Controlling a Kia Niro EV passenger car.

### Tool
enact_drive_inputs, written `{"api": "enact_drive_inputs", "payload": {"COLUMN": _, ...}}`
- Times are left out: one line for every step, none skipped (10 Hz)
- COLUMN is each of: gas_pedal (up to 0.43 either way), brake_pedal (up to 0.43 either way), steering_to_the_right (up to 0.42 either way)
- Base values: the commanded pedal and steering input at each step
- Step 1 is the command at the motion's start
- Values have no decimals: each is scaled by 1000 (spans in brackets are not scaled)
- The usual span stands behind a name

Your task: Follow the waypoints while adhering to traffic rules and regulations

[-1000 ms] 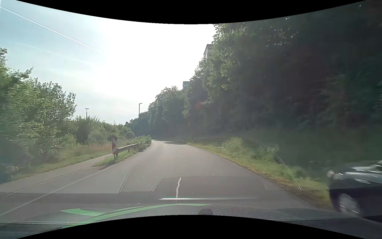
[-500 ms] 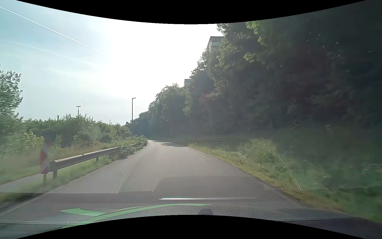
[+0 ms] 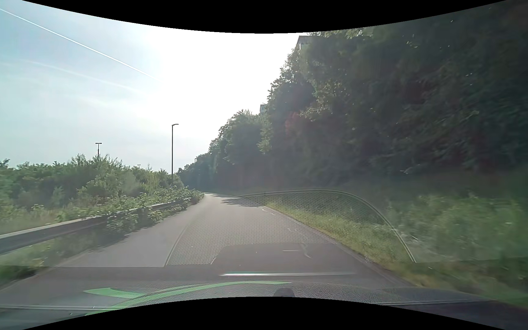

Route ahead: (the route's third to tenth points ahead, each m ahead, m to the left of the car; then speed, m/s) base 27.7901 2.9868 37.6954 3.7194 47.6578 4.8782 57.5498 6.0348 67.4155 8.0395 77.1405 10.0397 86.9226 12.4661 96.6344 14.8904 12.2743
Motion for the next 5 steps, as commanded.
{"api": "enact_drive_inputs", "payload": {"gas_pedal": 118, "brake_pedal": 0, "steering_to_the_right": -27}}
{"api": "enact_drive_inputs", "payload": {"gas_pedal": 118, "brake_pedal": 0, "steering_to_the_right": -27}}
{"api": "enact_drive_inputs", "payload": {"gas_pedal": 118, "brake_pedal": 0, "steering_to_the_right": -27}}
{"api": "enact_drive_inputs", "payload": {"gas_pedal": 118, "brake_pedal": 0, "steering_to_the_right": -28}}
{"api": "enact_drive_inputs", "payload": {"gas_pedal": 118, "brake_pedal": 0, "steering_to_the_right": -28}}
